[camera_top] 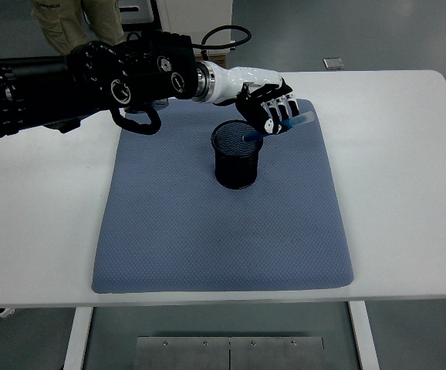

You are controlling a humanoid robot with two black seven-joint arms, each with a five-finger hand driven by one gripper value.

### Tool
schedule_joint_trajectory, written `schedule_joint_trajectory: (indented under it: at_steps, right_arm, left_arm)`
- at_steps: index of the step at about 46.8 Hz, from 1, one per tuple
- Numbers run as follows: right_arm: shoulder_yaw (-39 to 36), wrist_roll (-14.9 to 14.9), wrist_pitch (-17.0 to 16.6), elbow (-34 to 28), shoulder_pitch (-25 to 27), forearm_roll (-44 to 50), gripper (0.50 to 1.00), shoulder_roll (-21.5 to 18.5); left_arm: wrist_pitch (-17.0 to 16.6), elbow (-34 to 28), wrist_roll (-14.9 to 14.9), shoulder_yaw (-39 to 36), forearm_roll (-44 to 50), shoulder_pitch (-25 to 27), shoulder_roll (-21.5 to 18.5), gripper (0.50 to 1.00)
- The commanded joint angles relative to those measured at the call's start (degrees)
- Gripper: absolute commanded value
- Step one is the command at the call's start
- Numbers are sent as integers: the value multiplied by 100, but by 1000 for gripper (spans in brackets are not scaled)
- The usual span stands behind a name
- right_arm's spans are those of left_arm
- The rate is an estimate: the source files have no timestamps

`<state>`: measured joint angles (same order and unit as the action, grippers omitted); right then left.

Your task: Left hand places marker in pen holder

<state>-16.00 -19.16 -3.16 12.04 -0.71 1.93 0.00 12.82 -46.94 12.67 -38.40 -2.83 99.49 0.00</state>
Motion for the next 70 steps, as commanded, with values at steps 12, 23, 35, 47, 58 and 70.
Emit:
schedule_joint_trajectory:
  at_steps: [12, 23, 35, 47, 58, 70]
  right_arm:
    - [0, 0, 0, 0, 0, 0, 1000, 0]
    - [0, 0, 0, 0, -9, 0, 1000, 0]
    - [0, 0, 0, 0, 0, 0, 1000, 0]
    - [0, 0, 0, 0, -8, 0, 1000, 0]
    - [0, 0, 0, 0, -8, 0, 1000, 0]
    - [0, 0, 0, 0, -8, 0, 1000, 0]
  left_arm:
    - [1, 0, -1, -9, 1, 0, 0, 1000]
    - [-43, 18, -19, -27, 19, 35, -149, 1000]
    - [-359, 132, -19, 8, 45, -44, -693, 1000]
    - [-615, 475, -1, 877, 89, -921, -1599, 1000]
    - [-579, 1432, 122, 2705, 19, -2143, -1925, 1000]
    - [-544, 1732, 798, 3822, 124, -3145, -2214, 1000]
